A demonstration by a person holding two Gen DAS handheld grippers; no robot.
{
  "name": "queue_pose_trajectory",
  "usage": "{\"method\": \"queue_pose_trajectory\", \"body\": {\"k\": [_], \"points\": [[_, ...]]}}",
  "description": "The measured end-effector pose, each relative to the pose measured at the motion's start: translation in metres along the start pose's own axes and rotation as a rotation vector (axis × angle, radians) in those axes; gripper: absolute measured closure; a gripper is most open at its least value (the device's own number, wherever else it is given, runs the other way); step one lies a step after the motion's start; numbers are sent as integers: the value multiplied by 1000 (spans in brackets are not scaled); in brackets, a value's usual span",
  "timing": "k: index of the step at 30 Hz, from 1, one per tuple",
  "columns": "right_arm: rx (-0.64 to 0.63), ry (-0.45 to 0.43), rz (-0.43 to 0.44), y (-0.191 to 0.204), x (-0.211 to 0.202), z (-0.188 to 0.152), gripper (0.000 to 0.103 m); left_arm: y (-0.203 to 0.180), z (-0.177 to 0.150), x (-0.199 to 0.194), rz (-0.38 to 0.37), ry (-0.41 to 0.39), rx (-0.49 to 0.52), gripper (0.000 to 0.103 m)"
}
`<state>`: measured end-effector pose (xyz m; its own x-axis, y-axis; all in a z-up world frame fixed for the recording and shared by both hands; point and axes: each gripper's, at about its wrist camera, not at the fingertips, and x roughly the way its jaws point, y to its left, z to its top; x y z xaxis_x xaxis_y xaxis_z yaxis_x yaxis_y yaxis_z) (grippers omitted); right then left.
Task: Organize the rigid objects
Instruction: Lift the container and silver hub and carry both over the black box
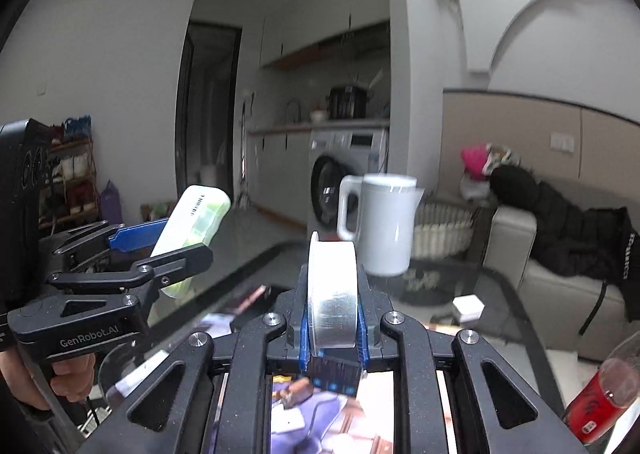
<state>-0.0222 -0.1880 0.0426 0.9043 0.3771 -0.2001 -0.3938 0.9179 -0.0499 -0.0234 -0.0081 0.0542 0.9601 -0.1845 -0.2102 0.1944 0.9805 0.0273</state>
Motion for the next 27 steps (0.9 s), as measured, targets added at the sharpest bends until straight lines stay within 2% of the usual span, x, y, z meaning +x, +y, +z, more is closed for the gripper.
{"method": "queue_pose_trajectory", "body": {"k": [5,19,27], "points": [[-2,-15,-4,-2,-5,0,86,1,0,-7,-1,-22,18,48],[20,-13,8,-2,-8,3,86,0,1,-2,-10,-5,-1,47],[36,-9,19,-2,17,10,86,13,11,11,-5,-15,-56,48]]}}
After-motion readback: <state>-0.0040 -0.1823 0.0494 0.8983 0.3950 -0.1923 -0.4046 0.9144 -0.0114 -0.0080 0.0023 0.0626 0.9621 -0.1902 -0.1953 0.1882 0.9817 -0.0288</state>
